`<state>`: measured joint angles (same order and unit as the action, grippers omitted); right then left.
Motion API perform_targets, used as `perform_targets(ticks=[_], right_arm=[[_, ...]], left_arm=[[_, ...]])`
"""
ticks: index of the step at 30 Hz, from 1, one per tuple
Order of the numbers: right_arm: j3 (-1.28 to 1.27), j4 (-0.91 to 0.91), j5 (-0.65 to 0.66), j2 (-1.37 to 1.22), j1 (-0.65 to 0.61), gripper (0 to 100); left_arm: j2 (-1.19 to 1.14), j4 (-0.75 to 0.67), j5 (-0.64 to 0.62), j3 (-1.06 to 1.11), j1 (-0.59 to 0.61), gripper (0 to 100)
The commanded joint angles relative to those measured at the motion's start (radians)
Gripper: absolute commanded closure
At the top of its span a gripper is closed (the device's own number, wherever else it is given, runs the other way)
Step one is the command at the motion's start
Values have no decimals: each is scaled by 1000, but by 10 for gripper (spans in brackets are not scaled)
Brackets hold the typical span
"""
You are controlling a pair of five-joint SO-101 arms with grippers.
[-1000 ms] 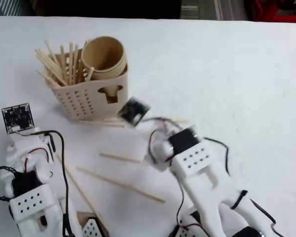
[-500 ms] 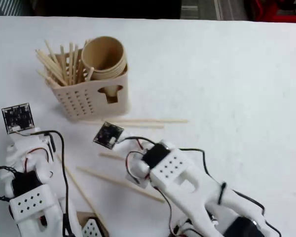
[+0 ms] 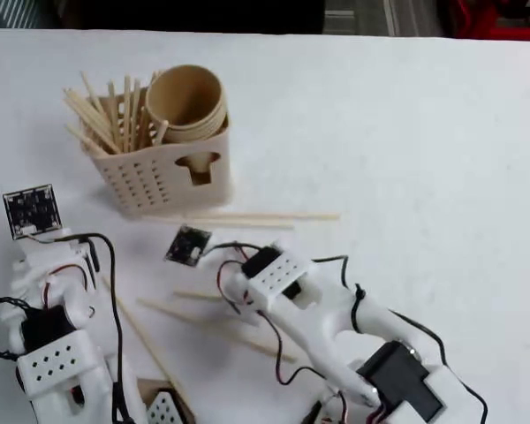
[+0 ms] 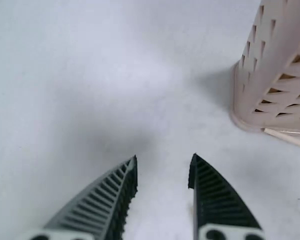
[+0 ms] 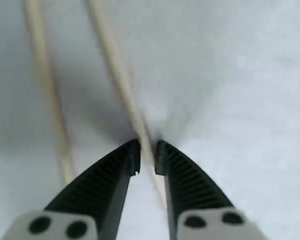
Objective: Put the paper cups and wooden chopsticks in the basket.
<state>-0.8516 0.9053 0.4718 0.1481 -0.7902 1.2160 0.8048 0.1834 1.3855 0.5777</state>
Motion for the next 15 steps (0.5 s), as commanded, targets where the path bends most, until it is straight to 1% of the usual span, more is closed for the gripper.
perform_targets(ticks=[1, 6, 15], right_arm=[[2, 4, 9, -7, 41, 980], [2, 73, 11, 82, 70, 981], [2, 217, 9, 521, 73, 981]], left_arm=[[10, -26, -2, -5, 10, 823], [10, -26, -2, -5, 10, 823], [10, -26, -2, -5, 10, 823]])
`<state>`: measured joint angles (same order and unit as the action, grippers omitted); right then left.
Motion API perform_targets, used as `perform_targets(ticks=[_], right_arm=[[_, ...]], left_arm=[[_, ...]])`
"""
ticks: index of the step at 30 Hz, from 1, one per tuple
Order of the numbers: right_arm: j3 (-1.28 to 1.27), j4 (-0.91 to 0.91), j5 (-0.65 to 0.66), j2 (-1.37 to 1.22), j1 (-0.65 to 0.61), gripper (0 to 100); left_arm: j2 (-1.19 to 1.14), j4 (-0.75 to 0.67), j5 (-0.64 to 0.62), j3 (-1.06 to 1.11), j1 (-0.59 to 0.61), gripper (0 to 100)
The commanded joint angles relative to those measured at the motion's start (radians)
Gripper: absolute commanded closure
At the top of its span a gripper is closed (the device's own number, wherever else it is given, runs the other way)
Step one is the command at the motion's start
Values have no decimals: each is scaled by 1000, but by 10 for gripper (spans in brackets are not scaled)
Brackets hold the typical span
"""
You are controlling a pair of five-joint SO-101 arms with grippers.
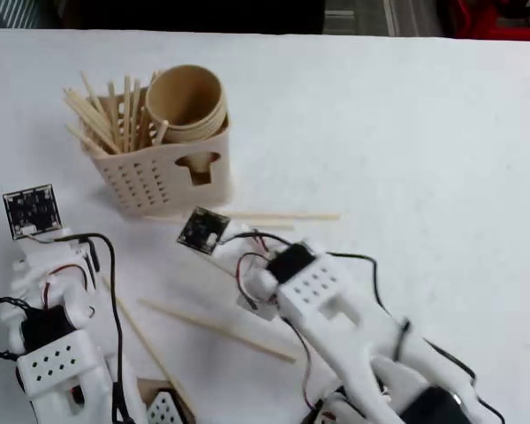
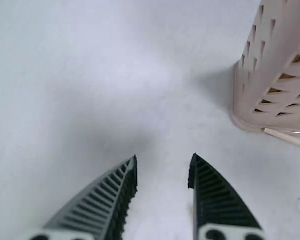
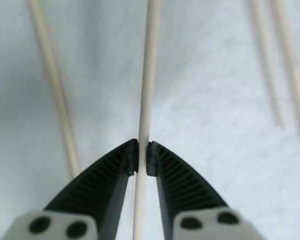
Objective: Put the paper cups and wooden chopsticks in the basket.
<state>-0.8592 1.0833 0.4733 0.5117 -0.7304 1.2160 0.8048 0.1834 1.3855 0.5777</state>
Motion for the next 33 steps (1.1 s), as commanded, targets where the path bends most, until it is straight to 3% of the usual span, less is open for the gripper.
perform_targets(ticks=[1, 9, 16, 19, 33], right_arm=[[9, 48, 5, 208, 10, 981], [152, 47, -14, 426, 8, 981], [446, -2, -213, 303, -108, 981], [537, -117, -264, 217, -127, 981], [810, -782, -270, -150, -120, 978]], left_arm=[[10, -26, -2, -5, 10, 823], [10, -26, -2, -5, 10, 823], [10, -26, -2, -5, 10, 823], [10, -26, -2, -5, 10, 823], [10, -26, -2, -5, 10, 820]])
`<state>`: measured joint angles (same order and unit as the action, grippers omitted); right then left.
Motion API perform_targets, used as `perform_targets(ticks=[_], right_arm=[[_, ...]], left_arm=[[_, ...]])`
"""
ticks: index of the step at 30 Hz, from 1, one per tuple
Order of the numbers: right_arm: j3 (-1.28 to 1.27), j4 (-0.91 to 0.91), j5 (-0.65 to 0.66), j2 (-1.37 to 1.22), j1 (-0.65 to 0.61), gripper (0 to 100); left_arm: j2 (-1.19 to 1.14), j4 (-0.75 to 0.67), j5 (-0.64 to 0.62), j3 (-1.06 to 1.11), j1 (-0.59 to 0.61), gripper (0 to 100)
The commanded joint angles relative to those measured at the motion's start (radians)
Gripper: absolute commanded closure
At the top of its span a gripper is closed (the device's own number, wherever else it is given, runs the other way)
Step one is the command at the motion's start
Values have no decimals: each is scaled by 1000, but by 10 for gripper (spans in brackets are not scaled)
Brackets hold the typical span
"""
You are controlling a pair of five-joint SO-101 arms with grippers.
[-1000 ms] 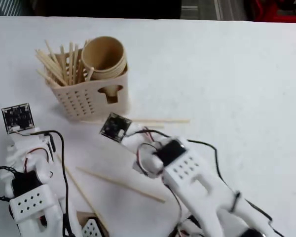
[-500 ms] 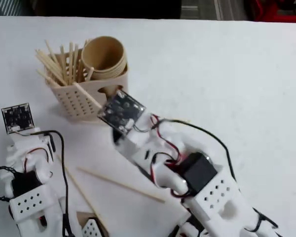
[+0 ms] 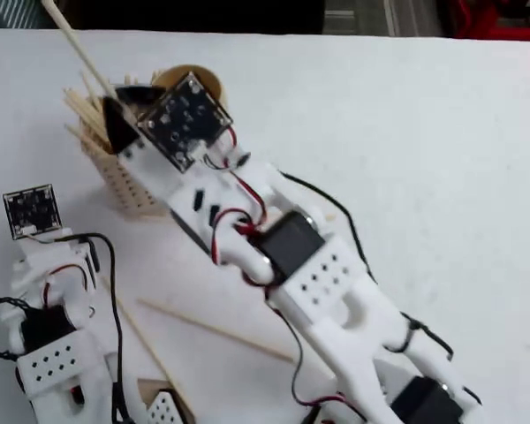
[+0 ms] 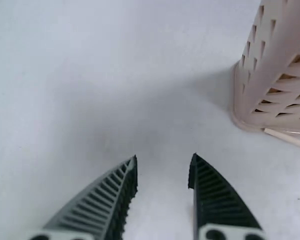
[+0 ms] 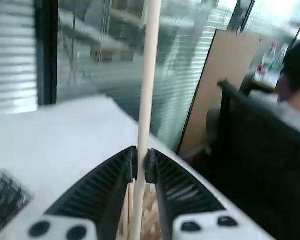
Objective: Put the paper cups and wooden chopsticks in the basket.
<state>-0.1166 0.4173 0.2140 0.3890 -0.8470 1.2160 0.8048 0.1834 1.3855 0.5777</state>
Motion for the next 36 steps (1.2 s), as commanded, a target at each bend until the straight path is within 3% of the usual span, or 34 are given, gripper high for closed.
perform_targets(ticks=[1, 9, 14, 16, 19, 25, 27, 32, 36], right_arm=[[68, -154, -11, -39, -4, 979], [49, -414, -63, -206, 15, 978], [55, -421, -167, -321, 74, 966], [55, -398, -189, -328, 85, 904], [69, -280, -189, -306, 82, 821], [69, 73, -190, -68, 111, 988], [40, 191, -193, 31, 134, 953], [-98, 392, -186, 291, 200, 971], [-262, 501, -186, 527, 323, 979]], left_arm=[[10, -26, -2, -5, 10, 820], [10, -26, -2, -5, 10, 820], [10, -26, -2, -5, 10, 820], [10, -26, -2, -5, 10, 820], [10, -26, -2, -5, 10, 820], [10, -26, -2, -5, 10, 820], [10, -26, -2, -5, 8, 820], [10, -26, -2, -3, 8, 820], [10, -26, -2, -3, 8, 820]])
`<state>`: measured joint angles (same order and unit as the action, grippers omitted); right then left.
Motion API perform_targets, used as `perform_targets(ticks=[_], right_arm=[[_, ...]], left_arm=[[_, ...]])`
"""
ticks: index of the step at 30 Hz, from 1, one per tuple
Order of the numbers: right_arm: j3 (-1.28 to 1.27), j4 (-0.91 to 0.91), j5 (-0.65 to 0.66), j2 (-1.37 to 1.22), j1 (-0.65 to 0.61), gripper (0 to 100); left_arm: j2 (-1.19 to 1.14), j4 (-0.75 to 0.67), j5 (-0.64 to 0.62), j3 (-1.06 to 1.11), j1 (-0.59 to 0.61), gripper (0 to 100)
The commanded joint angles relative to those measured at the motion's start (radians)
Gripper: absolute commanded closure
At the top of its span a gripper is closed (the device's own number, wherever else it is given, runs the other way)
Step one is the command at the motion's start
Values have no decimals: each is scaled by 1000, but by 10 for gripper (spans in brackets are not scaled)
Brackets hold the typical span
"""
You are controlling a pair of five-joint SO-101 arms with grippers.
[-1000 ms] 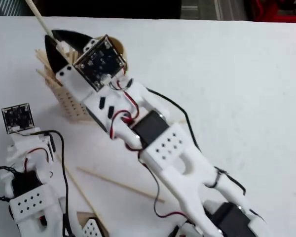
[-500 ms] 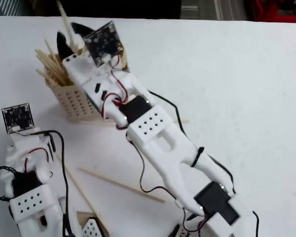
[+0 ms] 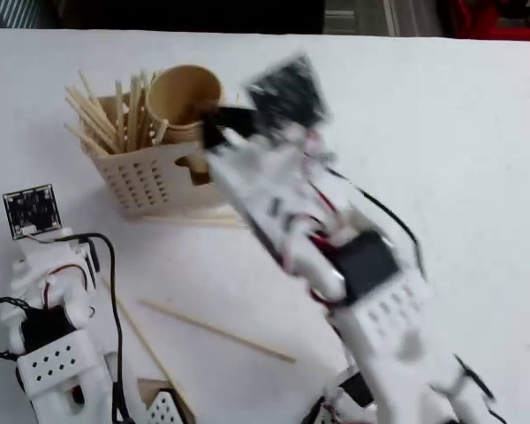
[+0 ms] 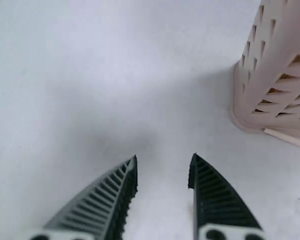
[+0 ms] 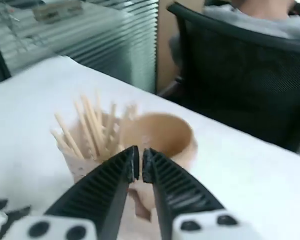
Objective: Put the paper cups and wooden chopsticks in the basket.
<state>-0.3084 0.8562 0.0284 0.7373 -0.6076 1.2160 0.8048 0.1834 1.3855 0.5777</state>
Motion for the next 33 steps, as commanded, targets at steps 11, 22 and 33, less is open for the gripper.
perform_targets(ticks=[11, 22, 33], right_arm=[[-560, 97, 0, 641, 417, 978], [-770, 96, 0, 578, 438, 978], [-911, 81, -9, 542, 516, 978]], left_arm=[[10, -26, -2, -3, 8, 820], [10, -54, 8, 12, 8, 820], [10, 25, 51, -123, -4, 820]])
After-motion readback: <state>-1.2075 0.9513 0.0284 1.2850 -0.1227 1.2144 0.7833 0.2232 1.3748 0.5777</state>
